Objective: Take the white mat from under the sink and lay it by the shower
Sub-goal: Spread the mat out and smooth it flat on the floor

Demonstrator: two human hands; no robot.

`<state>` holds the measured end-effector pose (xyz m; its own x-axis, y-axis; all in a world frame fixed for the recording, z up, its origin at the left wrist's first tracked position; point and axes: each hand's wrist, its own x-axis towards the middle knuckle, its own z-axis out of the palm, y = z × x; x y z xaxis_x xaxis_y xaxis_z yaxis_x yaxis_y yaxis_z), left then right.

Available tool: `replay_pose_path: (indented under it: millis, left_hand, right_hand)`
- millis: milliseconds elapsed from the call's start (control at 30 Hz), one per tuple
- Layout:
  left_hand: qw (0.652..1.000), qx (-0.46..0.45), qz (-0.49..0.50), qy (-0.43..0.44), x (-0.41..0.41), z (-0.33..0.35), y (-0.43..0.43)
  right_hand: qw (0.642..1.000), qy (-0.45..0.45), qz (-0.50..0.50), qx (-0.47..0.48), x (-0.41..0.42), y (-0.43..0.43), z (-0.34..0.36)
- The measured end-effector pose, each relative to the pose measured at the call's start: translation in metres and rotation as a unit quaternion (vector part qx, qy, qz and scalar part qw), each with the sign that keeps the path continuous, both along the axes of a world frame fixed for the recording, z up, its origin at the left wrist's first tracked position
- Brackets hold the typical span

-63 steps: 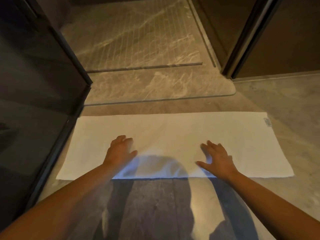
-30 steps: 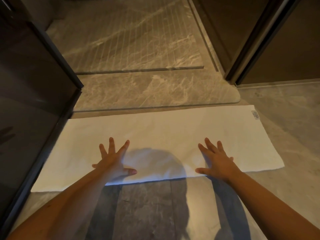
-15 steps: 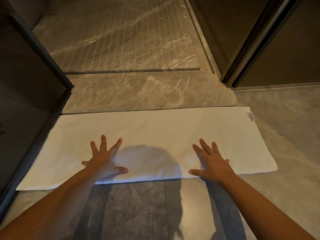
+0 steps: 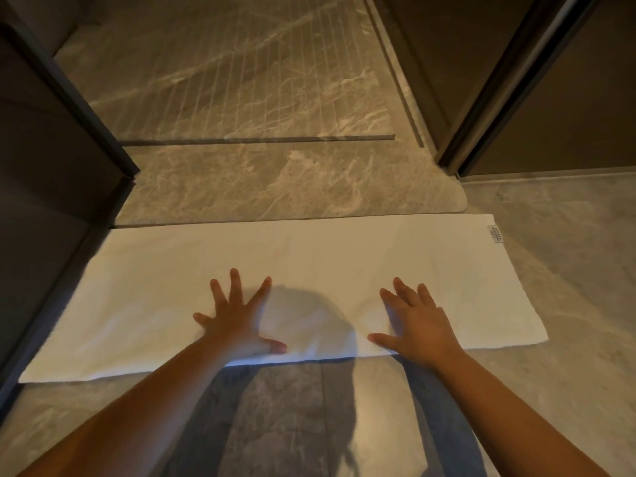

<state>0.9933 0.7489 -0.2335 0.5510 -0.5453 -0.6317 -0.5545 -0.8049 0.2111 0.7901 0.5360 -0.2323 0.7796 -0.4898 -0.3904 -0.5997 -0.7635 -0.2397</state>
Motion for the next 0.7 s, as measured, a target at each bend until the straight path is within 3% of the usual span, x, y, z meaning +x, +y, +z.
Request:
replay_pose_path:
  millis: [167,467,700]
  left_hand:
    - [0.999,0.047,0.008,0.013,-0.006,-0.009,-0.007]
    - [0.997,0.064,0.027,0.024,-0.004,-0.012,-0.010]
    - [0.996,0.078,0.031,0.033,-0.007,-0.006,-0.013]
  right_hand:
    - [0.985,-0.173,-0.026,0.006,0.031,0.004,0.001]
    - [0.976,-0.206,-0.019,0.067,0.098,-0.028,0.003]
    - [0.958,-0.245,-0.085,0.124,0.127,-0.046,0.002]
